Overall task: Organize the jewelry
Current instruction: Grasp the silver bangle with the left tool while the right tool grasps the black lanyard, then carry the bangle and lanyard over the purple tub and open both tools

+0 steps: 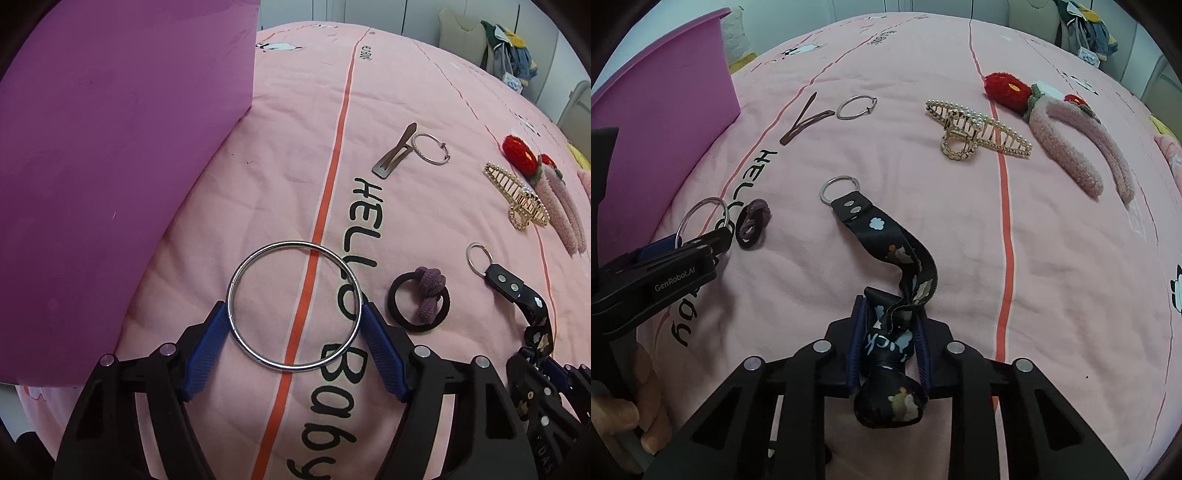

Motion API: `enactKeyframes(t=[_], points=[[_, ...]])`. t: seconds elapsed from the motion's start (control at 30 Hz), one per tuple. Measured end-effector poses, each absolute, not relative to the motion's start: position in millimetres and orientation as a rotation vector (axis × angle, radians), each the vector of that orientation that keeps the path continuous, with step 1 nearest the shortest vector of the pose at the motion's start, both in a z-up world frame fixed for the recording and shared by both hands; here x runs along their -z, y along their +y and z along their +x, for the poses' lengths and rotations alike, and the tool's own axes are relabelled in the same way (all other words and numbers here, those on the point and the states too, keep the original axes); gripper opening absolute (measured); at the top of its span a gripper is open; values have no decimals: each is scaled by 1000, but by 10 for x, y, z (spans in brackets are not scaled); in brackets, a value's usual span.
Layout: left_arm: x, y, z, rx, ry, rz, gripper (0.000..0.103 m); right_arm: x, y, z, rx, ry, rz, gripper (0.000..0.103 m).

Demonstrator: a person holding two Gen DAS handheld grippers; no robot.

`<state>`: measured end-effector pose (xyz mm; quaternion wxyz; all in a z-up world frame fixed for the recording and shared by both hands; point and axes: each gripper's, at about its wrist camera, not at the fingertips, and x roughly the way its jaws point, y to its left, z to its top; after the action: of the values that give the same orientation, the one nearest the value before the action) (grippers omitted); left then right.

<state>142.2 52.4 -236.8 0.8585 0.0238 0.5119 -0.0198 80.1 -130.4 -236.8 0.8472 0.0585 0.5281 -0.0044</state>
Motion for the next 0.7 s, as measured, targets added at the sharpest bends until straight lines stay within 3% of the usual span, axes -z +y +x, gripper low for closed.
enactKeyframes(t=[0.7], points=[[1738, 334, 911, 152, 1027, 52, 70, 1783, -1645, 447, 8, 1017, 196, 21]])
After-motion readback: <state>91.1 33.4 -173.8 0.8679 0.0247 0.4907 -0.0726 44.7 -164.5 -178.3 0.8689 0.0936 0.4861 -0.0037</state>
